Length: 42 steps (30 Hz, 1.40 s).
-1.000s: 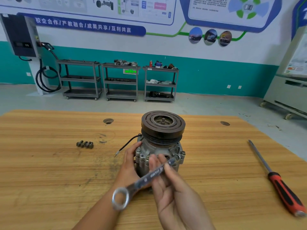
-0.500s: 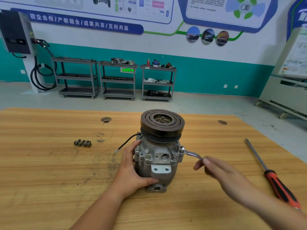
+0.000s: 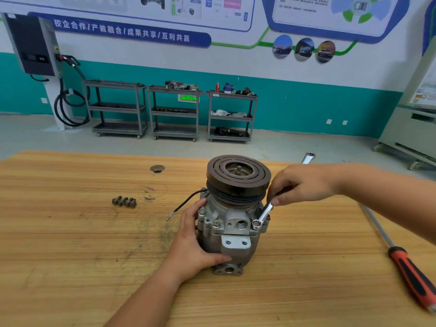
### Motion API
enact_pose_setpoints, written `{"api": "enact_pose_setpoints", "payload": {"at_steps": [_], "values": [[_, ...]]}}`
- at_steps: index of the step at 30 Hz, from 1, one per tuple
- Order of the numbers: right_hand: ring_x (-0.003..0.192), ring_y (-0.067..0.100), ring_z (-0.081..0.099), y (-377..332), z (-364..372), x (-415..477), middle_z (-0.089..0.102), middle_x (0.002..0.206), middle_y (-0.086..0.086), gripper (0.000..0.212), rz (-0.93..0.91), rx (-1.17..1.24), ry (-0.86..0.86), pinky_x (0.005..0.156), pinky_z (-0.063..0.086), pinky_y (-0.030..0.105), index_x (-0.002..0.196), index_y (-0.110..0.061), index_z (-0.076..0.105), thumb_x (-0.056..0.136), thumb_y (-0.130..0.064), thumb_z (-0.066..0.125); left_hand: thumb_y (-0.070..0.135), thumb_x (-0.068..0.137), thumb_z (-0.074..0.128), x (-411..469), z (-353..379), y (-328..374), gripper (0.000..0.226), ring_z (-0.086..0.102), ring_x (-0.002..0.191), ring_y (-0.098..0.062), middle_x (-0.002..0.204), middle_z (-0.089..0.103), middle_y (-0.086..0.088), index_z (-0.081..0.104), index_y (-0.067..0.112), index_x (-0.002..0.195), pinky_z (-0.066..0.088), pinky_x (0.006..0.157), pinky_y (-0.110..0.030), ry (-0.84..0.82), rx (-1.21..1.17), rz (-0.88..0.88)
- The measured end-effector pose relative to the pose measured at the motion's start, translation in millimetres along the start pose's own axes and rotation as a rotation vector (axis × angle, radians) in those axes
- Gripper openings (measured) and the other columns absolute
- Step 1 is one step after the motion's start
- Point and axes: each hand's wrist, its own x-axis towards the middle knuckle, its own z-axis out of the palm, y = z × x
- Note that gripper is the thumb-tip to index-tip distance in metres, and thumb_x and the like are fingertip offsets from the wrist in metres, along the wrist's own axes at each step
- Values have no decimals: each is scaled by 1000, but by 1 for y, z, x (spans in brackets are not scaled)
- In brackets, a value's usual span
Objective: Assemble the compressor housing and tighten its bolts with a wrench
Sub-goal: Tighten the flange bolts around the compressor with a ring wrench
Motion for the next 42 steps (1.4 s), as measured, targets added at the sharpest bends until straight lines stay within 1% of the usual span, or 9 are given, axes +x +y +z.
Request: {"api": "enact_pose_setpoints", "payload": {"at_steps": [3,6,12,19,25,31,34,38,42], "values": [[72,-13,51,4,3,2,59,72,-31,16,55,105,-84,67,33,18,83,-43,63,93,-39,52,43,38,91,0,0,-1,115,42,130,-8,143,33,9,19,73,122,40,108,-38,0,-1,16],[66,3,49,9,5,-9,54,67,-17,26,146,280,-242,69,36,22,90,-32,70,90,-47,50,32,42,96,1,-1,-4,118,40,130,-6,143,33,9,18,74,121,38,103,-20,-2,14,49],[57,15,69,-15,52,-42,69,66,6,33,159,1273,-505,49,55,22,79,-13,70,92,-33,47,32,44,95,2,0,-11,120,18,129,20,144,14,22,15,75,122,24,95,4,23,78,131],[55,30,69,-102,108,-37,69,66,21,31,107,1982,83,38,52,26,64,-5,74,75,-25,54,54,43,85,4,4,-11,108,21,138,5,147,17,25,23,63,130,23,104,-3,88,66,201],[56,31,69,-141,118,-12,68,68,23,50,10,2315,497,41,54,30,59,0,73,93,-21,43,72,57,70,2,4,-1,87,23,134,10,146,21,13,21,68,128,22,100,1,138,67,238],[50,25,67,-151,111,-30,67,61,14,25,-220,2307,589,42,53,30,70,-1,76,77,-25,70,70,49,79,1,5,-8,94,31,139,-9,147,22,21,26,67,127,32,111,-25,117,13,172],[43,13,50,-134,125,-40,52,53,3,55,-231,2167,436,44,47,27,84,-8,76,41,-39,93,54,39,88,1,2,-13,111,30,137,-3,145,20,24,25,63,130,40,106,-33,85,57,140],[42,7,27,-88,144,-52,33,48,-3,33,170,1521,484,37,21,16,87,-6,69,80,-37,58,54,37,88,1,-1,-8,113,24,128,17,141,16,26,18,72,125,31,94,2,43,75,79],[44,7,32,-39,121,-60,37,48,-6,25,227,1082,426,41,24,18,73,-8,48,93,-22,46,32,44,95,0,-1,-4,117,29,129,3,141,19,20,19,70,124,28,94,1,32,73,66]]}}
